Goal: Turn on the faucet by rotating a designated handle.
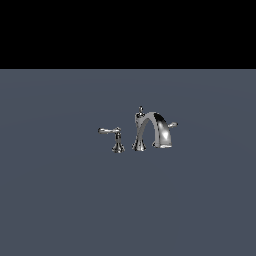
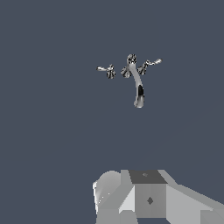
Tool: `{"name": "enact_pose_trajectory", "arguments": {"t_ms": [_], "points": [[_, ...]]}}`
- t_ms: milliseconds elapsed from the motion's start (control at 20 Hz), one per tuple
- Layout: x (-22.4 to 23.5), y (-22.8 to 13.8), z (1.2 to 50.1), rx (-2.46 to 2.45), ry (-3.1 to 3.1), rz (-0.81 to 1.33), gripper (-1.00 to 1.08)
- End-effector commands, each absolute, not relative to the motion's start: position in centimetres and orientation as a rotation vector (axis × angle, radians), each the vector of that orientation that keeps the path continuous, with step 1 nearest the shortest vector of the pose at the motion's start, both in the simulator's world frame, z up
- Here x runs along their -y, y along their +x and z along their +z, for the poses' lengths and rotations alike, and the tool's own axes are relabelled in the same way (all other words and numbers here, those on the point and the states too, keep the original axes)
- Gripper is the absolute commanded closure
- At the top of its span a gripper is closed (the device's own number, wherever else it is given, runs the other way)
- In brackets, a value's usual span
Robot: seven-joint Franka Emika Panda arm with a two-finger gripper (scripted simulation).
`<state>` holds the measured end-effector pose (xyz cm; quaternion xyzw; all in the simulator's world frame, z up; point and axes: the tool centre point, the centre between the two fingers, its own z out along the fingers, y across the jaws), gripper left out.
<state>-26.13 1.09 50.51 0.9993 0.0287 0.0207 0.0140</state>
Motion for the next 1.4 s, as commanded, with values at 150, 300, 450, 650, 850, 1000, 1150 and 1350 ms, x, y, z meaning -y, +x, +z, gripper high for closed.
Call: {"name": "enact_pose_trajectory", "arguments": {"t_ms": [150, 300, 450, 650, 850, 1000, 1150, 1350], "points": [[-1.2, -26.1, 50.4, -0.082, 3.112, 0.064, 1.08], [-1.4, -25.9, 49.9, -0.059, 3.113, 0.064, 1.08], [-1.9, -25.6, 49.2, -0.020, 3.114, 0.063, 1.08], [-2.7, -25.0, 47.9, 0.056, 3.114, 0.061, 1.08], [-3.8, -24.1, 46.0, 0.159, 3.112, 0.058, 1.08], [-4.8, -23.2, 44.2, 0.256, 3.107, 0.055, 1.08], [-5.8, -22.1, 42.4, 0.359, 3.098, 0.052, 1.08], [-7.0, -20.6, 39.8, 0.497, 3.082, 0.048, 1.08]]}}
